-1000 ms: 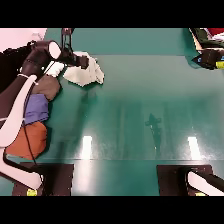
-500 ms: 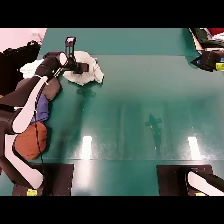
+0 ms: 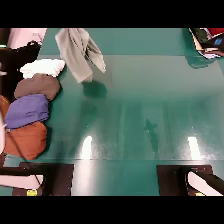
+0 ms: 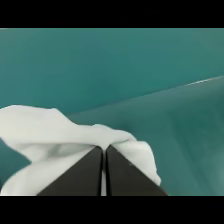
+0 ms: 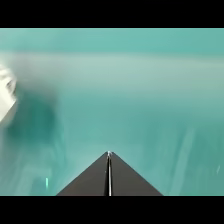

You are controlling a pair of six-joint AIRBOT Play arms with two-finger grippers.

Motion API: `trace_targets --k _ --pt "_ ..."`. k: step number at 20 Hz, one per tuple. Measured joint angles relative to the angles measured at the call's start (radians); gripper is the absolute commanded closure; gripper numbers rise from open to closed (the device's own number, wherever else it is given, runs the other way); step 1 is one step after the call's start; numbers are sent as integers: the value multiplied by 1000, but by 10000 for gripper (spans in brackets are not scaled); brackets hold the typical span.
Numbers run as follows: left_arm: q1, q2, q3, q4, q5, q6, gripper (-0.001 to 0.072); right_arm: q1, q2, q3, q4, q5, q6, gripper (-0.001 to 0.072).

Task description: Fold the shirts.

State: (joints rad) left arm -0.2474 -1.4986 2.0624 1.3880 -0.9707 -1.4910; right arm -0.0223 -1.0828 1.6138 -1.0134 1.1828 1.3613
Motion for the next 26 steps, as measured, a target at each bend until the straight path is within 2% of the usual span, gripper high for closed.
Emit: trace_targets --k 5,9,10,11,12,17,21,23,26 --pt "-117 177 -37 -142 -159 166 685 0 51 114 1 18 0 697" --pt "-179 205 -166 -170 -207 243 684 0 87 140 0 53 0 697" --pt "-184 205 -208 -146 -209 249 541 0 92 142 0 64 0 697" --pt "-185 204 -248 -119 -206 248 189 0 95 144 0 75 0 697" --pt "-178 201 -290 -97 -201 241 63 0 98 146 0 87 0 697" --pt "-59 196 -471 -52 -239 142 63 0 85 147 0 130 0 697" --pt "-6 196 -646 -183 -309 99 63 0 48 147 0 167 0 697" --pt "-28 196 -739 -257 -283 89 63 0 25 147 0 192 0 697" --pt "-108 195 -820 -326 -169 70 63 0 -13 147 0 227 2 697"
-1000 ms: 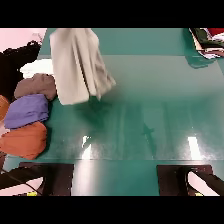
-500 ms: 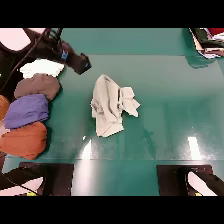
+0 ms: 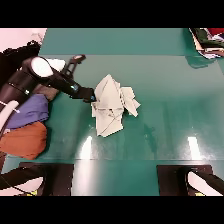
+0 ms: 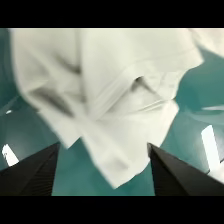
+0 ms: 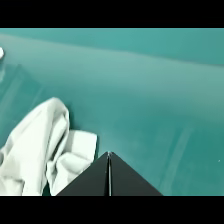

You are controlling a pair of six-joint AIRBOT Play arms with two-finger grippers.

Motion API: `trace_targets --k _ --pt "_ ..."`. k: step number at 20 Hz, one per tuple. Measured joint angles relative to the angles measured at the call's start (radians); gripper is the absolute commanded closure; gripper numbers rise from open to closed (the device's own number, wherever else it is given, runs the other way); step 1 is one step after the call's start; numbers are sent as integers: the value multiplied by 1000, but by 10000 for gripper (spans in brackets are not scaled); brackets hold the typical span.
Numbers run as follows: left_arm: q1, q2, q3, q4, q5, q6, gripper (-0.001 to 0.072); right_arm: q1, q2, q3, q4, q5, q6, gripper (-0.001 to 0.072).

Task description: Fold the shirts.

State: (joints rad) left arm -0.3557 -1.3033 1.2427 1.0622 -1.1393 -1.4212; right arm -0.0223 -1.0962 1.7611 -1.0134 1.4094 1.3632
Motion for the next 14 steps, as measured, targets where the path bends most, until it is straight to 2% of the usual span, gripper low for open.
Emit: trace_targets --k 4,6,10,13,14 --pt "-103 -13 -36 -27 186 -14 63 0 -42 0 0 35 5 697" --pt "-121 -30 -42 -3 235 -39 62 0 -58 0 0 51 8 697" --pt "-78 -65 -47 77 269 -124 63 1 -69 0 0 74 10 697" --pt "-60 -114 -49 34 248 -101 63 1 -72 0 0 80 11 697" --pt "-60 -133 -49 7 241 -78 87 1 -73 0 0 81 11 697"
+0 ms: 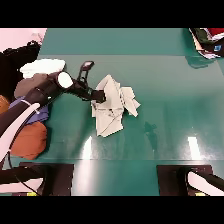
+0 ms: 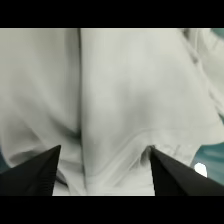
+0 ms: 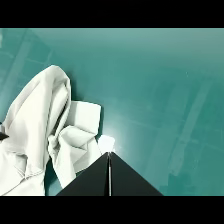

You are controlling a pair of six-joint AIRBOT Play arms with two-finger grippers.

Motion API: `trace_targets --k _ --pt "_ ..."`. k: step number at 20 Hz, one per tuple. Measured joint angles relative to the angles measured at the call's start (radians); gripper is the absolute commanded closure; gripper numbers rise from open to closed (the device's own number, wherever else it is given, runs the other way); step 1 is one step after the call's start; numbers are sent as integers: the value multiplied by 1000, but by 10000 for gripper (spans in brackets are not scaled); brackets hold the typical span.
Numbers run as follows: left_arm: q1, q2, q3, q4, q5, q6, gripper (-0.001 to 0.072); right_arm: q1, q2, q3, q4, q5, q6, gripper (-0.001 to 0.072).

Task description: Fold the shirts.

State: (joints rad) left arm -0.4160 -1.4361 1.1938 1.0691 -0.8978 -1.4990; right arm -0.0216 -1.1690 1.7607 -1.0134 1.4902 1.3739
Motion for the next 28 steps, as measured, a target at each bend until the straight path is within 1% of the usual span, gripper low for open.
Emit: trace_targets --k 1,3,6,10,11,12,13,14,17,20,24,28 --pt "0 -18 0 -28 -5 22 293 0 0 0 0 2 0 697" --pt "2 -43 0 -58 -11 51 681 0 -1 0 -1 3 0 697" --pt "32 -46 16 -78 -28 76 686 0 -12 0 -5 15 0 697" --pt "155 32 86 -37 -80 87 686 7 -51 -52 -8 49 8 694" --pt "192 60 107 -17 -93 90 686 16 -59 -93 -8 45 11 648" --pt "225 84 124 5 -103 91 685 29 -68 -141 -9 30 13 455" --pt "256 107 138 28 -115 91 685 50 -79 -198 -8 4 13 223" --pt "284 126 148 48 -126 92 686 73 -92 -253 -5 -24 13 195" --pt "332 152 163 82 -163 93 685 167 -169 -398 -3 -146 14 199" --pt "354 161 169 102 -185 94 685 260 -283 -455 0 -270 14 199" --pt "363 165 172 110 -196 94 686 356 -469 -385 28 -354 12 199" --pt "365 166 172 113 -200 94 685 409 -640 -244 101 -383 11 201"
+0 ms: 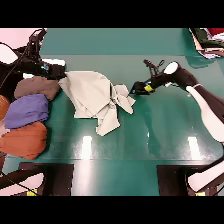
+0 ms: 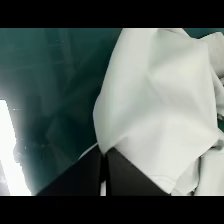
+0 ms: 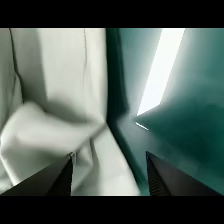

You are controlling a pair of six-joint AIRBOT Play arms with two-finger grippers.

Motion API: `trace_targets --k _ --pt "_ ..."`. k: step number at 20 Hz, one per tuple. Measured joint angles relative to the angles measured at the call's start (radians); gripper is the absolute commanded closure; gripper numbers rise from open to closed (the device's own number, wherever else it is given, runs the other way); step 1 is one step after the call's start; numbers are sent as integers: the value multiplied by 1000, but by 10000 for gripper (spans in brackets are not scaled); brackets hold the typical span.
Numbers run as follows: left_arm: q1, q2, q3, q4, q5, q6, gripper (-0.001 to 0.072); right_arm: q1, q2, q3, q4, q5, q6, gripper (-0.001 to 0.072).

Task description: Fold the shirts.

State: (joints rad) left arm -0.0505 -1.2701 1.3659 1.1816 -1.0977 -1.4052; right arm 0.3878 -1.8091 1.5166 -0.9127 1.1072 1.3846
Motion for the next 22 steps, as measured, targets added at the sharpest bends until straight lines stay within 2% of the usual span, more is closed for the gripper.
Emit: trace_targets --k 1,2,3,4,5,9,12,18,22 --pt "0 0 0 1 -1 0 686 10 -37 37 13 -2 0 204" --pt "0 0 0 1 -2 0 685 18 -73 74 27 3 -1 273" --pt "0 0 0 1 -2 0 686 26 -108 115 38 7 -2 386" --pt "0 0 0 1 -2 0 685 32 -142 153 46 19 -2 597" --pt "0 0 0 1 -2 0 685 38 -169 185 43 31 -2 698" --pt "0 20 4 5 -3 0 686 41 -208 307 29 78 -2 700" --pt "0 88 43 24 -3 0 686 -5 -134 416 -40 126 -2 700" --pt "0 286 226 29 -32 -1 685 -159 223 542 -112 193 -1 699" --pt "0 399 336 -35 -84 -1 686 -232 482 558 -124 210 -1 699"
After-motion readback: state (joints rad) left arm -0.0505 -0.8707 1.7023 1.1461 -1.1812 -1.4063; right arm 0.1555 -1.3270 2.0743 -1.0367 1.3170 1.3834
